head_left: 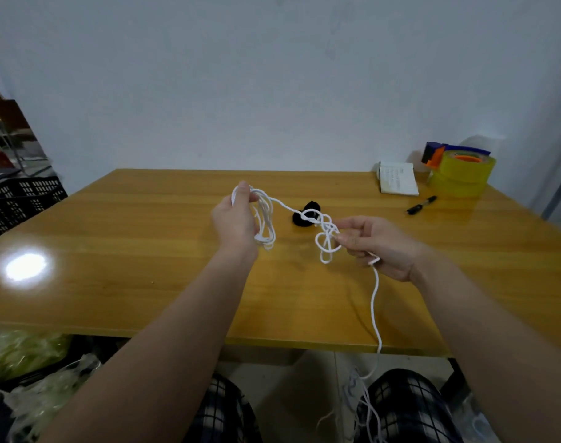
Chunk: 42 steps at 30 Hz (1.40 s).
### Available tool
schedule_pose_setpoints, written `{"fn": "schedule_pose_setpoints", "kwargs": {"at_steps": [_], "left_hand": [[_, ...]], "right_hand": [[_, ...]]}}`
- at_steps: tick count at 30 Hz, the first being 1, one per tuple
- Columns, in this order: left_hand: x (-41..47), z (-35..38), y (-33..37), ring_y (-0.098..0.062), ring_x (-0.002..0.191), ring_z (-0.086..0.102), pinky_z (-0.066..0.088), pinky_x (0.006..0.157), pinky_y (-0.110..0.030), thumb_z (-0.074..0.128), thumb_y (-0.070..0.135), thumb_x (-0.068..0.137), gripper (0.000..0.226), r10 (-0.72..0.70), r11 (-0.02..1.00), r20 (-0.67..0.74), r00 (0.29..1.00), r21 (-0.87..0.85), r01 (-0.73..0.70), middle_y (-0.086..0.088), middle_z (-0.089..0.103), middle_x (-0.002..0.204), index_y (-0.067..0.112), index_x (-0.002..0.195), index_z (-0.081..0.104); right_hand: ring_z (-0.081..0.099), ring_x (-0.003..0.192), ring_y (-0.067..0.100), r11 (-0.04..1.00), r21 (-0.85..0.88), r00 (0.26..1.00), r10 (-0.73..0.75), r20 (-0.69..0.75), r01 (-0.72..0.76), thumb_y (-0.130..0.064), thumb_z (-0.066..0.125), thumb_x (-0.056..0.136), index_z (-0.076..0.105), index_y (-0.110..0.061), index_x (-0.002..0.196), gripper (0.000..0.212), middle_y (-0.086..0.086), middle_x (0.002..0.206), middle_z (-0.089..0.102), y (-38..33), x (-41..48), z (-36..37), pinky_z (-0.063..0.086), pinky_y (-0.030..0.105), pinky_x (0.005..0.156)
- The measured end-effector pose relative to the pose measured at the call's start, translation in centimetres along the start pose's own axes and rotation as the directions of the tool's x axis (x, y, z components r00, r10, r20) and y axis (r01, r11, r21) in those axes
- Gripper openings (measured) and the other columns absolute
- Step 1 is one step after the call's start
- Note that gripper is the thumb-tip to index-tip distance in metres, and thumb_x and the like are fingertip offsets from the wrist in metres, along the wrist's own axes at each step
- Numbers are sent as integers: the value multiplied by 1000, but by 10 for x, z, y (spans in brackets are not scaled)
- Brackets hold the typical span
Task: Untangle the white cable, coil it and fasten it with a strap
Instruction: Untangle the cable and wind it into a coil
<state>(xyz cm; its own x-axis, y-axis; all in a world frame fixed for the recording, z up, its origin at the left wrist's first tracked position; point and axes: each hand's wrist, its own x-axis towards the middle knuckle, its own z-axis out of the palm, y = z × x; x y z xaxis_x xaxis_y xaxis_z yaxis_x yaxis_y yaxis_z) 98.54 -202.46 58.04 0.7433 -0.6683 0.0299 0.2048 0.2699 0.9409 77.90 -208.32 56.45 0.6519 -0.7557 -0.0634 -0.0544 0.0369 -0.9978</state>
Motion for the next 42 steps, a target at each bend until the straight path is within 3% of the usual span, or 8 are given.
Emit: {"fn": "schedule_pose_setpoints", "kwargs": {"at_steps": [5, 9, 14, 18, 24, 28, 38, 42], "left_hand": [[3, 4, 12, -5, 32, 28, 25, 38, -16, 55, 33, 95, 35, 44, 999, 19, 999, -23, -43, 14, 36, 34, 13, 66, 57], [6, 12, 27, -5, 32, 25, 22, 36, -16, 54, 33, 95, 36, 45, 995, 101, 994, -95, -36, 13, 31, 36, 12, 67, 57], [11, 23, 49, -6, 34, 22, 17, 37, -20, 52, 33, 96, 35, 17, 991, 291, 957, -134, 23, 10, 26, 40, 10, 71, 58], [10, 34, 60, -7, 33, 24, 20, 37, -18, 53, 32, 96, 35, 89, 996, 338, 937, -15, -89, 9, 28, 39, 10, 70, 59], [4, 37, 61, -13, 40, 32, 28, 41, -20, 60, 40, 90, 37, 107, 941, 334, 936, 271, -204, 4, 36, 43, 9, 69, 61], [-9, 35, 50, -13, 43, 27, 25, 40, -21, 68, 48, 80, 41, 65, 916, 446, 893, 327, -230, 1, 28, 52, 10, 80, 54], [-8, 35, 35, -11, 48, 31, 23, 47, -28, 56, 24, 93, 40, 277, 720, 493, 825, 462, -518, 2, 35, 52, 13, 57, 41], [-9, 38, 35, -11, 52, 38, 29, 47, -19, 51, 24, 96, 38, 347, 673, 452, 822, 491, -554, 3, 40, 56, 16, 60, 41]], "right_hand": [[35, 51, 13, 999, -40, 986, -22, -164, 16, -48, 61, 75, 55, -14, 72, 34, 0, 56, 46, -9, -1, -1, 33, 25, 49], [38, 56, 12, 999, -27, 995, 22, -93, -25, -58, 49, 80, 63, -21, 104, 46, 0, 67, 45, -24, -4, 0, 34, 23, 43], [46, 66, 10, 996, -71, 990, -48, 136, 58, -38, 50, 91, 60, -27, 119, 32, -5, 86, 61, -47, -11, 2, 39, 24, 47], [49, 69, 8, 914, -373, 982, -186, -35, 160, -42, 48, 93, 66, -23, 106, 29, -15, 66, 55, -70, -5, 20, 43, 20, 67], [56, 64, 11, 848, -453, 861, -427, -276, 275, -26, 48, 96, 60, -9, 82, 25, 1, 74, 59, -85, 6, 34, 46, 23, 60], [51, 45, 2, 759, -546, 824, -530, -203, 354, -22, 56, 93, 66, -12, 99, 16, 1, 71, 63, -81, 8, 43, 44, 25, 47], [66, 87, 15, 667, -700, 867, -479, -139, 256, -19, 48, 96, 64, -13, 100, 18, 2, 94, 70, -68, 12, 52, 51, 33, 78], [66, 72, 22, 892, -422, 849, -344, -401, 162, -16, 48, 96, 62, -9, 80, 23, 8, 79, 68, -70, 14, 49, 55, 35, 67]]}}
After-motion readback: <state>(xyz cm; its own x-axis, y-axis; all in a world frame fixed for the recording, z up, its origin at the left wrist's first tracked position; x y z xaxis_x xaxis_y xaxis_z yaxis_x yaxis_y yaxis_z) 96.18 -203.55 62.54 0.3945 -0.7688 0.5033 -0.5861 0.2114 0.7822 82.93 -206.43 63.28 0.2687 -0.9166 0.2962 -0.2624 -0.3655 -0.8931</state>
